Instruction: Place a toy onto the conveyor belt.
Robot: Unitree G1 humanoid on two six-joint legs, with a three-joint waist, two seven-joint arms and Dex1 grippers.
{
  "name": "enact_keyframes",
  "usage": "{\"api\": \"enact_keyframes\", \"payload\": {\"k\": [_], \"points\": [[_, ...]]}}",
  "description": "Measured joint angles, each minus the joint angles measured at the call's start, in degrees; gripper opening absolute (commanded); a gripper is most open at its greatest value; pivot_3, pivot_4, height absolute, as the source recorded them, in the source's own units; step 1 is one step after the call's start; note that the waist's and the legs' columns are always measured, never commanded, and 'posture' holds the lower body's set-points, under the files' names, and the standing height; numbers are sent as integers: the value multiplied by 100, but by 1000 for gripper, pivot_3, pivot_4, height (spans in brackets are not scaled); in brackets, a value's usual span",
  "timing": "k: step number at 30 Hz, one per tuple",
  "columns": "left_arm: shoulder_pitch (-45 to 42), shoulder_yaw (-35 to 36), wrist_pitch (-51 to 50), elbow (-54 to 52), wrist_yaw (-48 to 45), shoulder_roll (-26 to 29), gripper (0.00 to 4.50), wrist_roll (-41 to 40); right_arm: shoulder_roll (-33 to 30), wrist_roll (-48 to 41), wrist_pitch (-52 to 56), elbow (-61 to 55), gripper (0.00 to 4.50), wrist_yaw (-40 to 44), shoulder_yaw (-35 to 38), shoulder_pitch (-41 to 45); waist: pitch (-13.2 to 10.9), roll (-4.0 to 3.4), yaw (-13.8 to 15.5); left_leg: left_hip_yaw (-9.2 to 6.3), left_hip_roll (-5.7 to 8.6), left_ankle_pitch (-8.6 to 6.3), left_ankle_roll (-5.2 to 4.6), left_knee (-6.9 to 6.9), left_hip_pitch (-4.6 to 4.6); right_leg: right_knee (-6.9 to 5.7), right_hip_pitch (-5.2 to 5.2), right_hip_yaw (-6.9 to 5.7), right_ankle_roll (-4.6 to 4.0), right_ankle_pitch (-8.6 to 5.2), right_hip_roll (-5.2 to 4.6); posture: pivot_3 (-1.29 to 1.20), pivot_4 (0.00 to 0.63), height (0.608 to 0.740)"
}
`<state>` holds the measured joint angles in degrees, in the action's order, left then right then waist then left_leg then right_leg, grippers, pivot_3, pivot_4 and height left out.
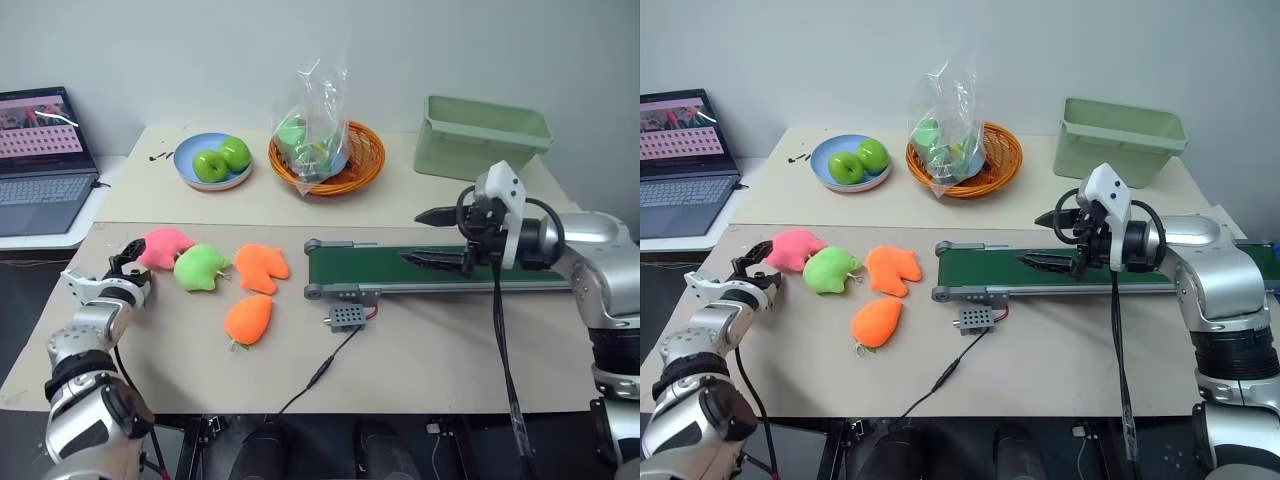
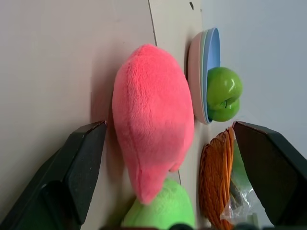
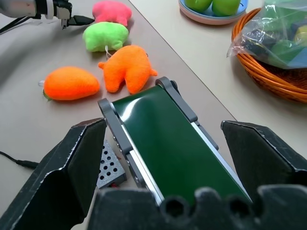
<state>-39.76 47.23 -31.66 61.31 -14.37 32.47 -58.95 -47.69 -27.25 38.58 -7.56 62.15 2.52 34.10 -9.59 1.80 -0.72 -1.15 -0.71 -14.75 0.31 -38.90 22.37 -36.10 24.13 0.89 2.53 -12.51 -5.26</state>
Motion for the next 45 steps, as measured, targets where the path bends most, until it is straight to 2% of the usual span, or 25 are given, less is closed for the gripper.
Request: {"api": "enact_keyframes", "payload": {"k": [6,9,18,19,33,36,38,45], "points": [[-274,16,111,475,-312,31,4484,252,-33,-83,94,-117,4500,-93,46,-94,0,0,-2,-1,0,0,0,0,1,-2,1,0,1,1,-1,0,150,740],[-354,129,130,554,-387,51,3762,260,-109,-107,113,-182,4500,-112,50,-95,0,0,-8,-1,-1,0,0,1,2,-1,2,0,1,1,-1,0,150,740],[-354,583,291,710,-448,130,257,257,-210,-108,142,-191,4500,-110,54,-77,0,0,-16,0,-1,0,0,1,1,-1,3,0,2,1,-2,0,150,740],[-346,614,292,710,-460,143,57,257,-218,-108,141,-189,4500,-108,54,-66,0,0,-19,-1,-1,0,0,1,1,-1,4,1,2,1,-2,0,150,740],[-83,723,297,652,-572,152,57,401,-221,-102,141,-140,4500,-101,48,82,0,0,-27,1,-1,0,0,2,0,-2,5,2,2,1,-2,0,150,740],[53,604,286,455,-672,129,743,499,-221,-95,140,-125,4500,-103,48,79,0,0,-19,-1,-2,0,1,2,1,-4,5,1,2,1,-1,0,150,740],[142,569,263,204,-763,101,1353,498,-221,-92,138,-119,4500,-105,46,60,0,0,-13,-1,-2,0,1,2,1,-2,4,1,2,1,-2,0,150,740],[722,795,-126,-825,-742,-310,3969,166,-220,-45,131,-76,4500,-108,35,26,0,0,-15,0,-2,0,1,2,0,-2,4,5,2,1,-6,0,150,740]]}}
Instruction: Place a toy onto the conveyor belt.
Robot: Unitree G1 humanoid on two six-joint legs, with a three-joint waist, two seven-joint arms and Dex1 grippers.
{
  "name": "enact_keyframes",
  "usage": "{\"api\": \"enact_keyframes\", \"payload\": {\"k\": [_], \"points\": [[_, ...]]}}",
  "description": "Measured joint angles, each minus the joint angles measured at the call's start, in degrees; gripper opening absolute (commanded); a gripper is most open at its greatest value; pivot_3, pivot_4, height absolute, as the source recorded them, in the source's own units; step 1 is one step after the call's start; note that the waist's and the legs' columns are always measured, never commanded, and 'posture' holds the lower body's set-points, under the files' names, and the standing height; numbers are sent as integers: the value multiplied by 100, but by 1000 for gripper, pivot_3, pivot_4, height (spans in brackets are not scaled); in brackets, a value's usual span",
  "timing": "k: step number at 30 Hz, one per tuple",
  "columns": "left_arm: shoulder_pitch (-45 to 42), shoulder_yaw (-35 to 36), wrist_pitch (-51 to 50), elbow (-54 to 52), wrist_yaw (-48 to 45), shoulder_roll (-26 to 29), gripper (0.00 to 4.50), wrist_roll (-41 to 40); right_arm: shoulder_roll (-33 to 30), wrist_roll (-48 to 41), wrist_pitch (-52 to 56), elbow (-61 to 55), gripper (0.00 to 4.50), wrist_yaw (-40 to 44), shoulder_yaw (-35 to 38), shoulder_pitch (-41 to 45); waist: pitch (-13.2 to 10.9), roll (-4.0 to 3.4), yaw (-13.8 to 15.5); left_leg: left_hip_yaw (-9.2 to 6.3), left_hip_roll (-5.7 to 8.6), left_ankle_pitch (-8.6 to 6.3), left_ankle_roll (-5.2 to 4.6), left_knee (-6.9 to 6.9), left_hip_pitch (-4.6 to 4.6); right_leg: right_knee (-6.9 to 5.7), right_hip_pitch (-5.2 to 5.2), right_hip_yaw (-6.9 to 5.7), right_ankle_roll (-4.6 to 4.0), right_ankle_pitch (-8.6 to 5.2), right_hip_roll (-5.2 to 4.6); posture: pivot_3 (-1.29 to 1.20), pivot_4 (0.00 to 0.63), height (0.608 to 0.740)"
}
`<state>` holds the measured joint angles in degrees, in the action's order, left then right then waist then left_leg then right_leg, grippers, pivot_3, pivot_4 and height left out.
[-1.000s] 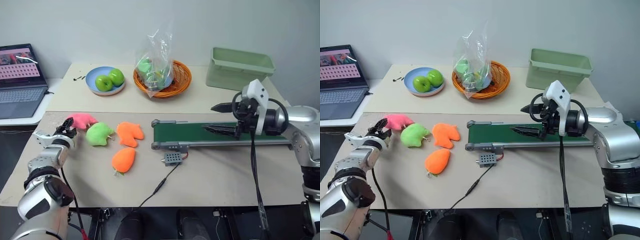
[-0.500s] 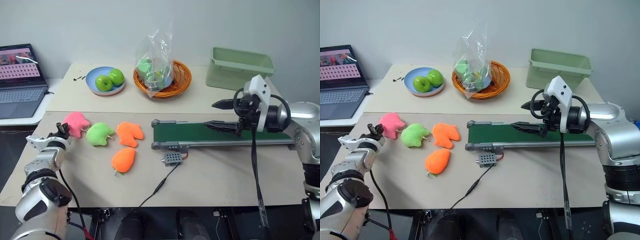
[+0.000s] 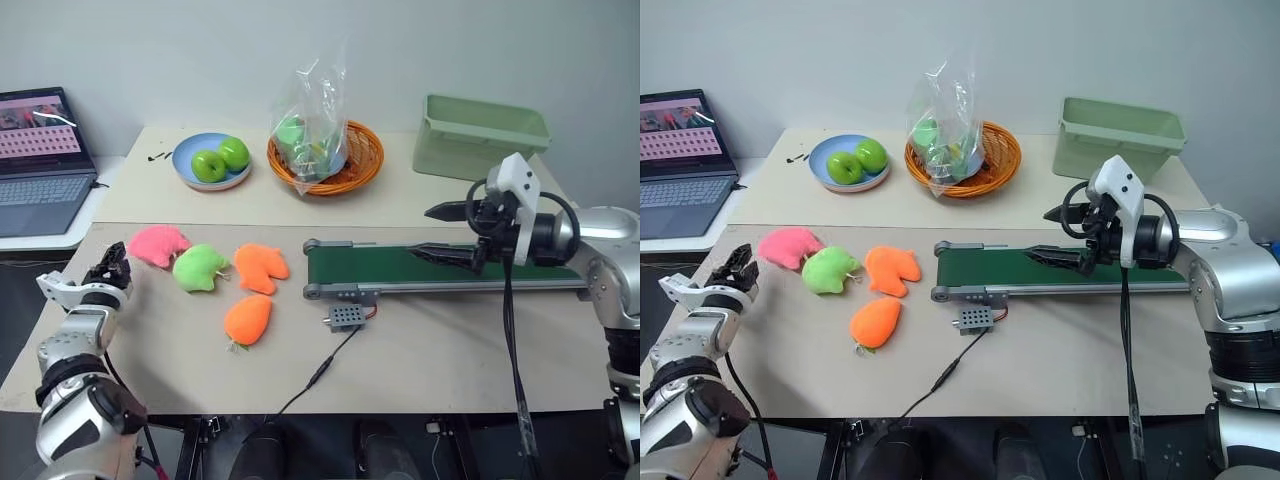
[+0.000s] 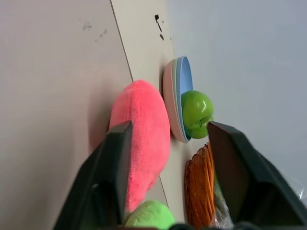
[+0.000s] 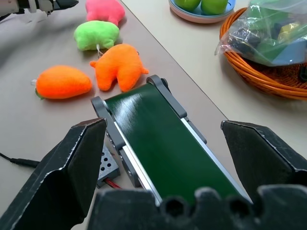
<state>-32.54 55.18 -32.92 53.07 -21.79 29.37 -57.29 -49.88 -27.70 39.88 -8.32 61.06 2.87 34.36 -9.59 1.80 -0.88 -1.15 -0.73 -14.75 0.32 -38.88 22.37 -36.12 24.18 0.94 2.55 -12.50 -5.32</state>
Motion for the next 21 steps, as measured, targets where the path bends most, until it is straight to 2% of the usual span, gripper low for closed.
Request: {"api": "enact_keyframes", "payload": {"k": [2,5,21], "points": [[132,49,-45,-20,87,-180,4424,-81,0,11,-8,28,4500,2,-7,0,0,0,7,-1,0,0,0,-1,-1,-2,-1,-2,0,0,1,0,150,740],[111,106,-48,-23,129,-234,4424,-151,5,48,-26,66,4500,5,-24,2,1,-2,10,0,1,0,0,-1,-5,-5,-3,-1,0,0,2,0,150,740],[-918,166,758,1530,-14,-123,4424,66,-82,4,24,-93,4500,-3,-13,-4,3,-6,121,-1,5,2,3,-3,-5,-4,-9,-7,0,0,1,0,150,740]]}}
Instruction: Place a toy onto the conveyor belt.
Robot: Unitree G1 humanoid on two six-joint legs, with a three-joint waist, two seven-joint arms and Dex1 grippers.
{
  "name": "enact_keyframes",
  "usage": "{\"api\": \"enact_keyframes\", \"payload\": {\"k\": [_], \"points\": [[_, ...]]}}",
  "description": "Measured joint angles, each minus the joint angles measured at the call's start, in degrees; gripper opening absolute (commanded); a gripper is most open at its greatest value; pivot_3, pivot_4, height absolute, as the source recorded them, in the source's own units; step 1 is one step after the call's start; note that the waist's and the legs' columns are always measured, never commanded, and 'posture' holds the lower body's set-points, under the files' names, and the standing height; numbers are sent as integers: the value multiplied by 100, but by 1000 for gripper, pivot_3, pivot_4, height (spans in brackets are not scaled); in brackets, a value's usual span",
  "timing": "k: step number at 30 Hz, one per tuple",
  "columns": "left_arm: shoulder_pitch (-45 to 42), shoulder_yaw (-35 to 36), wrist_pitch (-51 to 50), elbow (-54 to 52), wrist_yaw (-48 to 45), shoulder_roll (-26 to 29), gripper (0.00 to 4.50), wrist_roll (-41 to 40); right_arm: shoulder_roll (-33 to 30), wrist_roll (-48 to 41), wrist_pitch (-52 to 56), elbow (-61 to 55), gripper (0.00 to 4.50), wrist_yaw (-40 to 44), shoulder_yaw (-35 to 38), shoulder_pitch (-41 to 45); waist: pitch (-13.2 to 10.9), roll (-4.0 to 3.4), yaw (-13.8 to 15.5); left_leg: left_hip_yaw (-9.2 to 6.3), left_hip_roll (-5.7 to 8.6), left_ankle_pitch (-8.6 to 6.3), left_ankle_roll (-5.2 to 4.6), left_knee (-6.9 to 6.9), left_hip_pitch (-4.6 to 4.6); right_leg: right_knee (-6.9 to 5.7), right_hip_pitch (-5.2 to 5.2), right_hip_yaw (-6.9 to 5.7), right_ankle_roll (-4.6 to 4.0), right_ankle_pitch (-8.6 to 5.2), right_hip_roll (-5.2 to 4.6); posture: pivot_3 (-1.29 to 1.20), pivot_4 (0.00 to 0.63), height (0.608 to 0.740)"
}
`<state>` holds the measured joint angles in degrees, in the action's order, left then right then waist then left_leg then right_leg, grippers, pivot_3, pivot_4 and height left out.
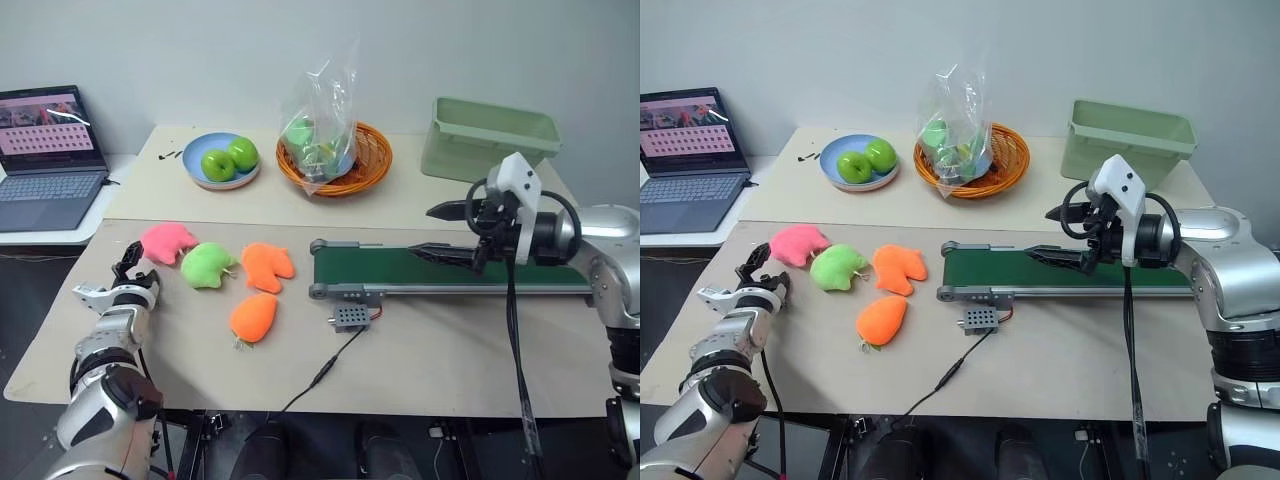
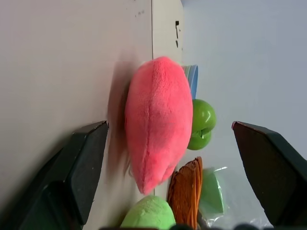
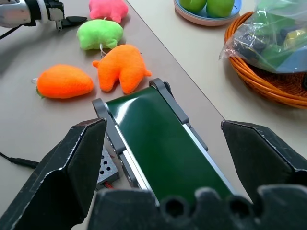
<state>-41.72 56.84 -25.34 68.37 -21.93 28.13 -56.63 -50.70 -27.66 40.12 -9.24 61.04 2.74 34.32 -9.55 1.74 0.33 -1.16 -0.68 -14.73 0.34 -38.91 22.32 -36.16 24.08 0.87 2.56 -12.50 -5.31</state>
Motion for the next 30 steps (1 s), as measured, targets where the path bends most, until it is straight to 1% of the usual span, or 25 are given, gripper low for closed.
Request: {"api": "enact_keyframes", "payload": {"k": [13,17,18,20,21,23,24,25,26,30], "points": [[-536,-169,363,597,233,110,4424,381,-39,-70,156,-150,4500,-128,27,-92,0,0,-34,0,-1,0,0,2,7,5,6,-1,0,0,0,0,150,740],[-600,-169,434,688,286,108,3316,455,-39,-70,156,-153,4500,-140,27,-92,0,1,-53,0,-1,0,0,1,7,4,6,-1,1,1,1,0,150,740],[-616,-169,442,702,294,108,2809,466,-39,-70,156,-153,4500,-140,27,-92,-1,1,-58,0,-1,0,0,1,7,4,6,-1,1,1,1,0,150,740],[-665,-165,465,728,300,108,2066,467,-39,-70,156,-153,4500,-141,27,-94,-1,1,-67,-1,-1,0,0,1,8,5,7,-1,1,1,1,0,150,740],[-681,-162,480,730,301,108,1552,467,-39,-70,156,-153,4500,-141,27,-95,-1,1,-72,-1,-1,0,0,1,8,5,7,-1,1,1,1,0,150,740],[-692,-152,518,732,301,108,866,467,-39,-69,156,-153,4500,-141,27,-99,-1,1,-94,-1,-1,0,0,1,9,5,7,-1,1,1,0,0,150,740],[-692,-144,521,734,301,108,631,466,-39,-69,156,-153,4500,-141,27,-103,-1,1,-101,-1,-1,0,0,1,9,5,7,-1,1,1,0,0,150,740],[-691,-128,520,736,298,108,259,466,-39,-69,156,-153,4500,-141,27,-108,-1,1,-103,-1,-1,0,0,1,9,5,8,-1,2,1,0,0,150,740],[-691,-107,519,736,292,113,60,465,-39,-69,156,-153,4500,-141,27,-110,-1,1,-103,-1,-1,0,0,1,9,5,8,-1,2,1,1,0,150,740],[-632,-24,512,736,214,241,60,452,-39,-69,156,-152,4500,-144,27,-111,-1,1,-138,0,-2,0,0,2,9,4,10,1,2,1,2,0,150,740]]}}
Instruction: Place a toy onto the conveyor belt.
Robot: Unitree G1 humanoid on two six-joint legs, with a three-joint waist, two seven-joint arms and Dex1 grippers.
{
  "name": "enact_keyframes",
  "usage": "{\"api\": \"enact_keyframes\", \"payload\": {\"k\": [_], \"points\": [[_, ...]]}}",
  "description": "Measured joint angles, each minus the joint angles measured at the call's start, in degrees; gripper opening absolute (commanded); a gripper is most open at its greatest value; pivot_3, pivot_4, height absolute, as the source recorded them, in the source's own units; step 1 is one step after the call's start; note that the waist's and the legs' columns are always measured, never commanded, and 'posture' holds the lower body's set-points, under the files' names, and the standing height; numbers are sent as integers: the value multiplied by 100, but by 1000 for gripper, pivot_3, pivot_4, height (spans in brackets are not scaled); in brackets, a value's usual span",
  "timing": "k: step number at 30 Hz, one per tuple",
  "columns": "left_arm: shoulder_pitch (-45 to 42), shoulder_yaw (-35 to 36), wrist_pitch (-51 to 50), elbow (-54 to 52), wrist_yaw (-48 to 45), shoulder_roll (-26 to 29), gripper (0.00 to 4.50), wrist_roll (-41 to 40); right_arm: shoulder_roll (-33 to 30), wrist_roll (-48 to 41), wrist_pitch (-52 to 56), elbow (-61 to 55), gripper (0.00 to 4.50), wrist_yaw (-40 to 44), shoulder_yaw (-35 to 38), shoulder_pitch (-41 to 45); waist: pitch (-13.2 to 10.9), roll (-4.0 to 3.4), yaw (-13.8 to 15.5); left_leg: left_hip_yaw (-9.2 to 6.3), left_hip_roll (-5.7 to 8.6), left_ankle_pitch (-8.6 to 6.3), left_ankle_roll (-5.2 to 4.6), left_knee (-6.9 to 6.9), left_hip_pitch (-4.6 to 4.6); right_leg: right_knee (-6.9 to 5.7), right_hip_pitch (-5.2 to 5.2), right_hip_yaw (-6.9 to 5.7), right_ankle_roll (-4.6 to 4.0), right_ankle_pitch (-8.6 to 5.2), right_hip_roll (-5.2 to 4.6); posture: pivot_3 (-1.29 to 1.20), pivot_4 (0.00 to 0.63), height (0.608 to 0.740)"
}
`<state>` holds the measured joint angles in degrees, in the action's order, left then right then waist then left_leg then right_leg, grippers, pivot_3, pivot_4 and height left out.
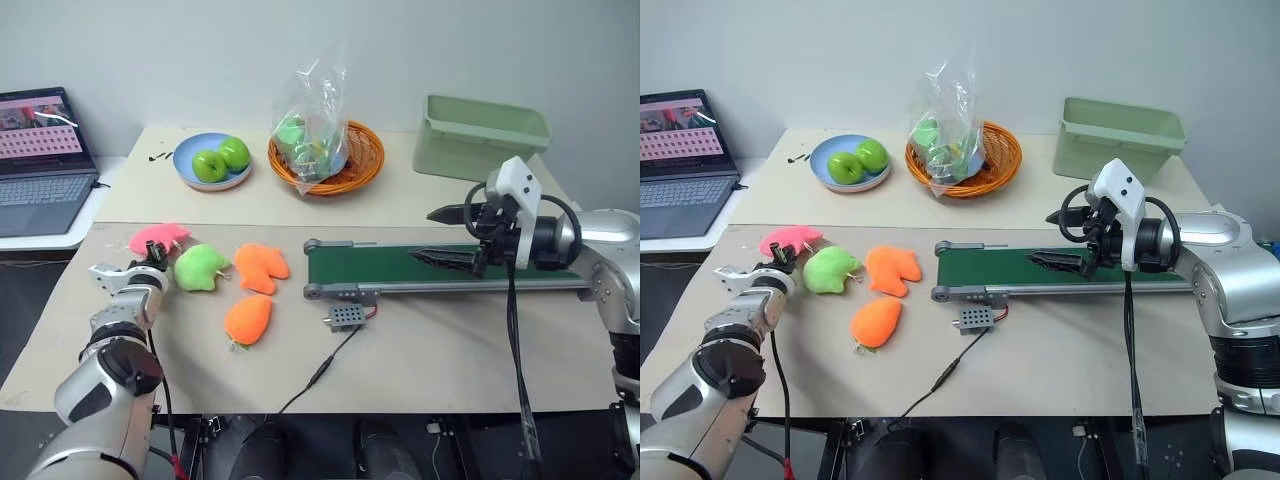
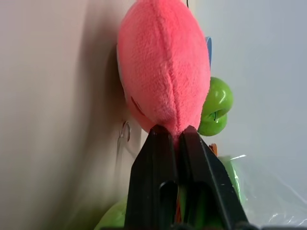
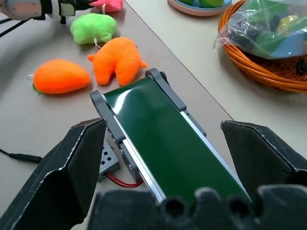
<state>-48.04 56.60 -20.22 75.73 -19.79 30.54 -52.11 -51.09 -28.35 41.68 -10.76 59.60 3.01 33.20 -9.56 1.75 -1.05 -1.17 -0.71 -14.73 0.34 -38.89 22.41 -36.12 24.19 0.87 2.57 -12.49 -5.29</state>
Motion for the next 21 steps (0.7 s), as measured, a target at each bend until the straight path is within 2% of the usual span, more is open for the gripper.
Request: {"api": "enact_keyframes", "payload": {"k": [7,11,15,21], "points": [[150,-98,-2,-106,-284,237,60,65,2,1,-1,2,4500,-1,-1,0,0,0,21,0,0,0,0,0,0,0,-1,-1,0,0,0,0,150,740],[274,-541,-47,-1015,-596,239,60,281,34,1,-2,11,4500,-3,-8,0,-1,2,35,-2,-1,0,1,0,6,1,1,-3,0,0,-1,0,150,740],[774,-1110,-771,-3380,-547,-280,60,195,99,33,-43,98,4500,19,-89,14,-1,2,47,-1,1,0,1,-2,7,2,-3,3,6,4,-7,0,150,740],[2033,-2085,-2069,-6089,30,-990,60,-124,130,238,-235,583,4500,150,-323,379,-2,3,-2,1,-3,0,1,-2,7,4,6,16,10,8,1,0,150,740]]}}
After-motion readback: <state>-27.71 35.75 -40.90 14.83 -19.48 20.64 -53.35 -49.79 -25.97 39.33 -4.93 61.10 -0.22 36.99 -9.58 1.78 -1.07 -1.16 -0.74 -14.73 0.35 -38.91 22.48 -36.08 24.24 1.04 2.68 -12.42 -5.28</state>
